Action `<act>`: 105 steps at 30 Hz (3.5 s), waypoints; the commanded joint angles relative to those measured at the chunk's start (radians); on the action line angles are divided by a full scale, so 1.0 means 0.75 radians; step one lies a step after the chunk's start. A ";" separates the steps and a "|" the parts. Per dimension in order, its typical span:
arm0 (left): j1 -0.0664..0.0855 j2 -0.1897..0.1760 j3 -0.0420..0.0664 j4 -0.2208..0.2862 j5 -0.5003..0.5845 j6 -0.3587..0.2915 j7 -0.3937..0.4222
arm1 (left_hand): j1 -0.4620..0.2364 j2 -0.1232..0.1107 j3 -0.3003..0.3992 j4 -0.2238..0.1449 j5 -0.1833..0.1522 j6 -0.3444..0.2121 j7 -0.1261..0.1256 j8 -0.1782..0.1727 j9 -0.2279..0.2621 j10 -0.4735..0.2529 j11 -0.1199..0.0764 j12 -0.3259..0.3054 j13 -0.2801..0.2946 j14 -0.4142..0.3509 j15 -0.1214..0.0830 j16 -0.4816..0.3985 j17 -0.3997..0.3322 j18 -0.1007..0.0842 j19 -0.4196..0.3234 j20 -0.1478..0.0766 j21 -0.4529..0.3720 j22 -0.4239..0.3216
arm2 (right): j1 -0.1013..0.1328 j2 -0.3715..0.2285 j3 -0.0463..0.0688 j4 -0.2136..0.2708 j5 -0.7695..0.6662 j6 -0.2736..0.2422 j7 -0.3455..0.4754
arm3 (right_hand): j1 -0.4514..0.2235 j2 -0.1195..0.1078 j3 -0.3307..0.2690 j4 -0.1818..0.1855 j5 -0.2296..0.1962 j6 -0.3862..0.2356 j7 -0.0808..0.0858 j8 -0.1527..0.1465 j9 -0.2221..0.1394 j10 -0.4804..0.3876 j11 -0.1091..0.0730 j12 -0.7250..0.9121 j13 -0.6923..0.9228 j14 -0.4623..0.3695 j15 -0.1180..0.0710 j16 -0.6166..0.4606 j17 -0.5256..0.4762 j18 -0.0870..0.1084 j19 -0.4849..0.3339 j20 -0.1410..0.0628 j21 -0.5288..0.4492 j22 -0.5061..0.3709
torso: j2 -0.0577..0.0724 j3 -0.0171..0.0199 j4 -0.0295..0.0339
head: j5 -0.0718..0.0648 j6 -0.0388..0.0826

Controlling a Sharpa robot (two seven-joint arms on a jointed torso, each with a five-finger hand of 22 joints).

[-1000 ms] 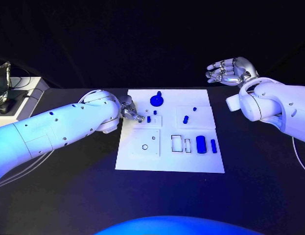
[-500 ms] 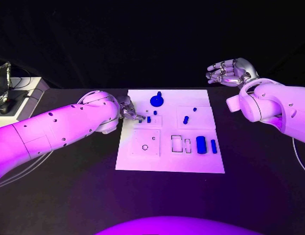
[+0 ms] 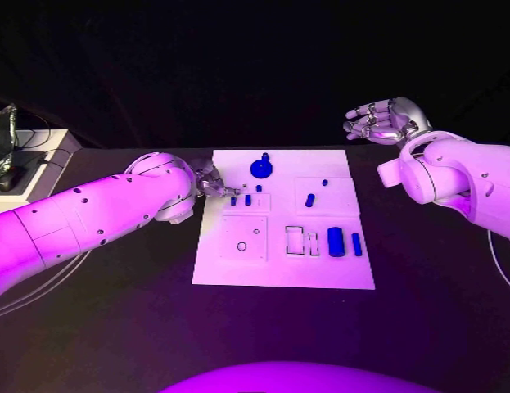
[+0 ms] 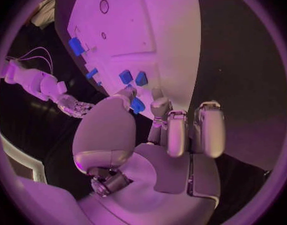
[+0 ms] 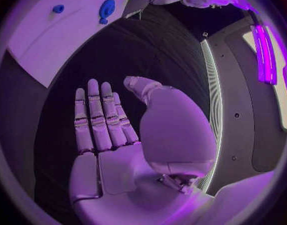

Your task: Assemble the parts on the task board

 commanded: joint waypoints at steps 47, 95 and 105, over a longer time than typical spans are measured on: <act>0.002 0.167 0.001 -0.170 -0.495 -0.186 0.823 | 0.460 -0.130 0.458 -0.300 -0.185 -0.011 0.126 -0.476 -0.731 -0.437 0.182 -0.975 -1.027 -0.279 0.173 -0.302 -0.530 0.114 -0.435 0.152 -0.365 -0.397 | -0.001 0.009 0.000 -0.006 -0.108 0.025 0.041 | 0.011 0.011 0.031 -0.037 -0.003 0.048 0.008 0.019 0.001 -0.009 -0.008 0.001 -0.006 0.012 -0.012 -0.006 0.002 0.023 0.046 -0.014 0.015 -0.027 | 0.001 0.0004 -0.0023 | -0.024 0.061; 0.010 0.266 -0.002 -0.284 -0.540 -0.014 0.684 | 0.425 -0.132 0.490 -0.283 -0.185 0.038 0.147 -0.506 -0.747 -0.315 0.166 -1.083 -1.066 -0.117 0.155 -0.206 -0.401 0.060 -0.211 0.132 -0.179 -0.165 | -0.001 0.006 0.001 0.009 -0.112 0.015 0.042 | 0.004 0.007 0.030 -0.035 0.002 0.041 0.012 0.013 -0.002 -0.014 -0.004 -0.004 -0.006 0.011 -0.010 -0.009 0.002 0.021 0.050 -0.014 0.012 -0.033 | 0.001 -0.0011 -0.0001 | -0.038 0.037; 0.010 0.272 -0.002 -0.293 -0.539 -0.008 0.679 | 0.452 -0.112 0.522 -0.298 -0.187 0.038 0.150 -0.521 -0.754 -0.287 0.163 -1.092 -1.061 -0.111 0.152 -0.203 -0.399 0.058 -0.204 0.129 -0.172 -0.155 | -0.001 0.008 0.001 0.009 -0.112 0.016 0.043 | 0.004 0.007 0.030 -0.035 0.002 0.041 0.012 0.013 -0.002 -0.014 -0.004 -0.005 -0.006 0.010 -0.010 -0.010 0.002 0.021 0.050 -0.013 0.011 -0.034 | 0.000 -0.0009 0.0017 | -0.040 0.032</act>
